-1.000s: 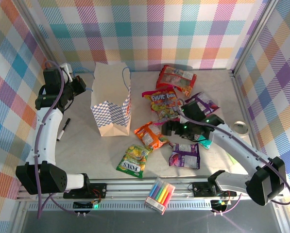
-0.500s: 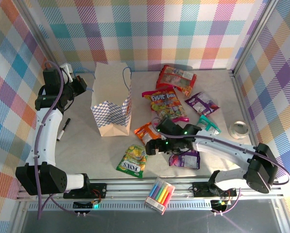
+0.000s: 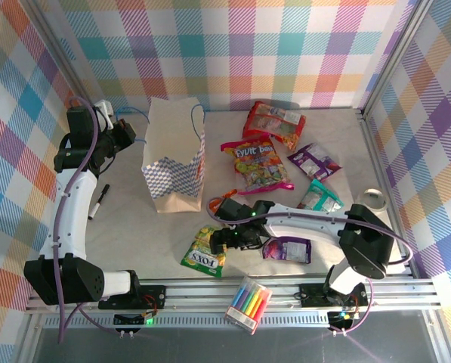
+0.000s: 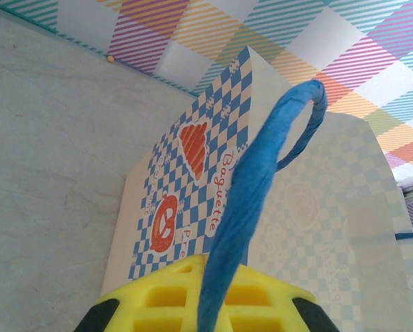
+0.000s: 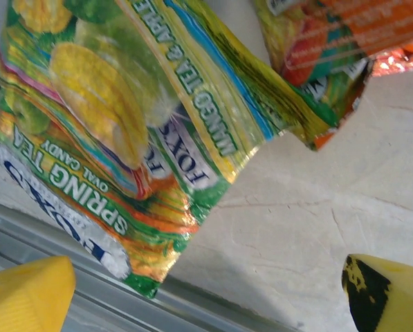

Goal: Place the snacks into the paper bag

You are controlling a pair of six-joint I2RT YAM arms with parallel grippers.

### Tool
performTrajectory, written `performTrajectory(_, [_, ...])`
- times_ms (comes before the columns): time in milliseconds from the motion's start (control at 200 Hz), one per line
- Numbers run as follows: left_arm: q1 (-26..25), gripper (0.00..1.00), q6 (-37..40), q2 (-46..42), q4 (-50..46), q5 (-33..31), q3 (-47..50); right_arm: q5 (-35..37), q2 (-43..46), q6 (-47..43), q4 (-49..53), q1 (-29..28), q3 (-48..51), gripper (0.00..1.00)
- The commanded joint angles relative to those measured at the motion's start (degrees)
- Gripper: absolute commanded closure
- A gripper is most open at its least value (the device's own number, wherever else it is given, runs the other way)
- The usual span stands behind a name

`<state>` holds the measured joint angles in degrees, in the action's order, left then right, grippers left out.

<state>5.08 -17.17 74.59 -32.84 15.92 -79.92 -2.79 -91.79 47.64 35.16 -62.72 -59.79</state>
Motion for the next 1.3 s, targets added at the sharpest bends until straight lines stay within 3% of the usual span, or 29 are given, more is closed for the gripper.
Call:
performTrajectory(0, [0.78, 1.00, -0.94, -1.29, -1.04, 1.02, -0.61, -0.53, -2.28, 1.10, -2.11, -0.43, -3.01, 0.01])
performTrajectory(250, [0.81, 1.00, -1.20, -1.03, -1.33, 1.82, -1.16, -2.93, -9.31, 1.03, -3.27, -0.48, -7.12, 0.01])
performTrajectory(585, [0.81, 1.00, -1.16, -0.66, -1.88, 1.77, -1.37, -4.59, -12.25, 1.66, -2.77, -0.47, -8.18, 0.00])
performTrajectory(765, [0.81, 0.99, -1.07, -0.42, -2.27, 1.95, -1.74, -4.08, -14.24, -0.48, -3.39, -0.50, -9.77, 0.12])
performTrajectory(960, [0.81, 0.99, -1.02, 0.02, -2.64, 2.11, -2.21, -3.75, -15.43, -0.71, -3.21, -0.47, -10.29, 0.40])
performTrajectory(1100, [0.81, 0.99, -1.11, 0.21, -2.58, 2.52, -2.06, -4.25, -15.62, -1.63, -4.10, -0.48, -10.11, 0.39])
performTrajectory(1175, [0.79, 0.99, -1.07, 0.33, -2.67, 2.60, -2.07, -4.56, -15.26, -2.31, -4.65, -0.50, -10.04, 0.29])
performTrajectory(1290, [0.80, 0.98, -1.11, 0.38, -2.57, 2.53, -2.03, -4.46, -16.23, -2.99, -2.80, -0.51, -11.52, 0.36])
